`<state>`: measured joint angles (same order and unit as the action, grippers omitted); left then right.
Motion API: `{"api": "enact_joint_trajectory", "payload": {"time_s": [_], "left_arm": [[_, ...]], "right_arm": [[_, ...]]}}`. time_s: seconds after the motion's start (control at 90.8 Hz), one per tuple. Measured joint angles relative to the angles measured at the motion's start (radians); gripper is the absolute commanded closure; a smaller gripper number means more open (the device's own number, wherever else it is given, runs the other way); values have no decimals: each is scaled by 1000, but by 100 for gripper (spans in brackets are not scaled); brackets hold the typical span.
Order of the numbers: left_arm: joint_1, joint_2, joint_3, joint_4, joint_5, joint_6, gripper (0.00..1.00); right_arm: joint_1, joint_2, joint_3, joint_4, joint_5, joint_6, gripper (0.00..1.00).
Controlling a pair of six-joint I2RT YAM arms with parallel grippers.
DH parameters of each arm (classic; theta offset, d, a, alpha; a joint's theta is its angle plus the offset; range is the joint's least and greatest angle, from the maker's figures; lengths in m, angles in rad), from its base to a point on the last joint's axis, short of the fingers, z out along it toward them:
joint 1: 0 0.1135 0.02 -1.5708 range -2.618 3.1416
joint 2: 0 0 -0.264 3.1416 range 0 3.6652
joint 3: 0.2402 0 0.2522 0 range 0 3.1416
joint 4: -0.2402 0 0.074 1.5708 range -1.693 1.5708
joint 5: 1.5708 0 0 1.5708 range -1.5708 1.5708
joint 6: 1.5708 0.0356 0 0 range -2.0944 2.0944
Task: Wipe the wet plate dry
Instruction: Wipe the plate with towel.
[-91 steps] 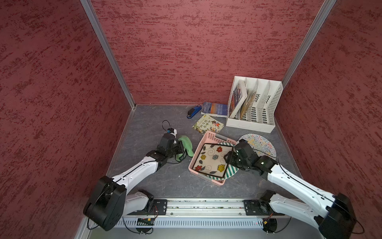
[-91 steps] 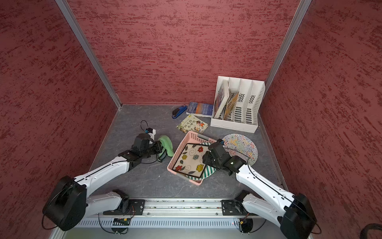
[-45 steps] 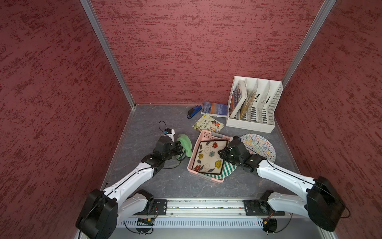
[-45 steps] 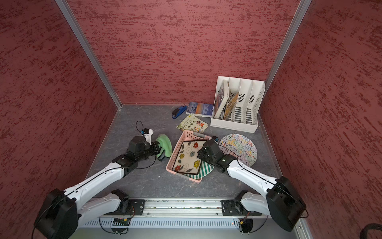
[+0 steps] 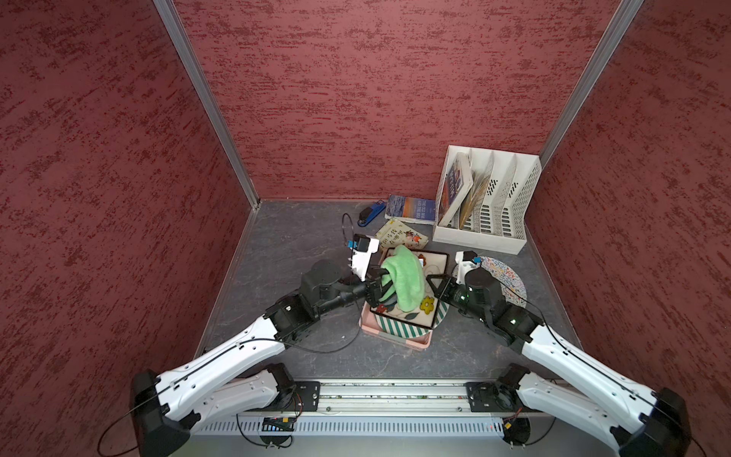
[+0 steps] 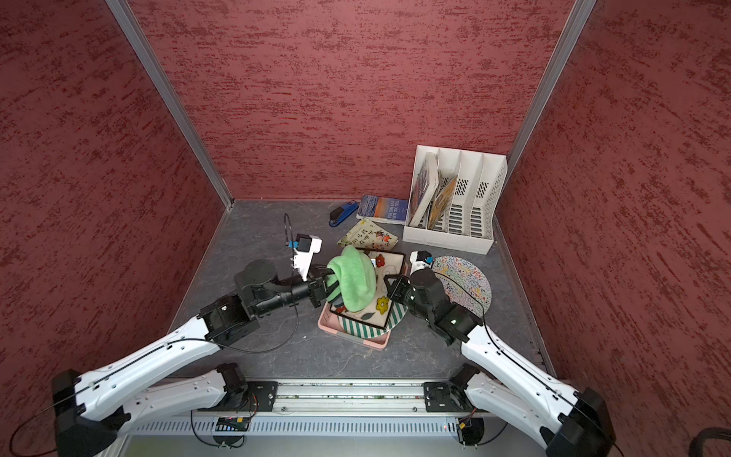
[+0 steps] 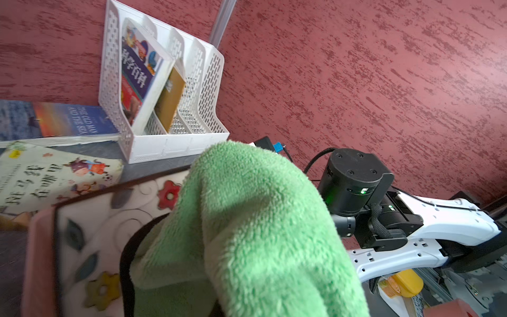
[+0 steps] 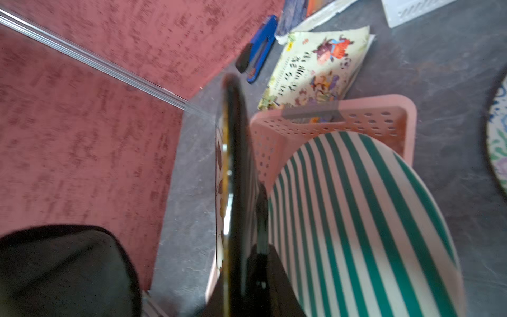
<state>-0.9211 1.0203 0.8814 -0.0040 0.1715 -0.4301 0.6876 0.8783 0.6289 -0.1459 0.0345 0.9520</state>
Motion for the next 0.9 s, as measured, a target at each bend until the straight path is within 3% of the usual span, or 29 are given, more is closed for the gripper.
{"api": "enact_joint_trajectory", "payload": {"time_s": [0.209,0.353,0.65,0.793,0.903], "left_arm": [[-38,269,64,10,31,8,100],[-13,314,90,8,-15,-29,100],[271,318,63,-42,-85,-97,100],[281,360,167,-64,63,3,100],[202,413,250,-59,216,116,100]], "right_arm": [[0,-5,0,157,8,107,100],[-10,-2,-23,193,46,149,100],[-10,-47,-64,179,-28,76,100],[5,0,-160,367,-177,68,100],[24,27,-212,447,-247,63,100]]}}
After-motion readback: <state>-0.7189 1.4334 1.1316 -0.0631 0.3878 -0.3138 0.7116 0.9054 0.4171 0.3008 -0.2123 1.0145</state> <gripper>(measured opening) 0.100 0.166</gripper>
